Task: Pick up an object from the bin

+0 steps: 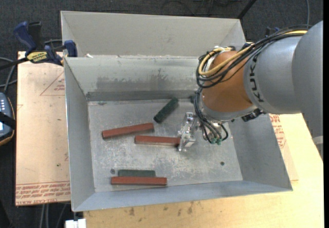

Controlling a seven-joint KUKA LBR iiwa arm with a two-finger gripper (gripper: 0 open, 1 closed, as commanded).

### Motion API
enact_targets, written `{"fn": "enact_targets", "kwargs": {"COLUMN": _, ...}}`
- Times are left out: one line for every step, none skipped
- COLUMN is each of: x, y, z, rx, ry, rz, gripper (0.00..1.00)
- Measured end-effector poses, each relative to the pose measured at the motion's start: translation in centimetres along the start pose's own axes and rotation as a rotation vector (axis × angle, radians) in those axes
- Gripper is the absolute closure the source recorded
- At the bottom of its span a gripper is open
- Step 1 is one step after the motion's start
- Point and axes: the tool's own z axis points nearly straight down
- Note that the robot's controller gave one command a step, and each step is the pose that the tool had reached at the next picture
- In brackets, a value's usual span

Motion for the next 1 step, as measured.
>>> {"fn": "enact_targets", "kwargs": {"x": -0.14, "y": 1.92, "z": -19.12, "rx": 0.001, "ry": 0.002, "rz": 0.051, "gripper": 1.0}}
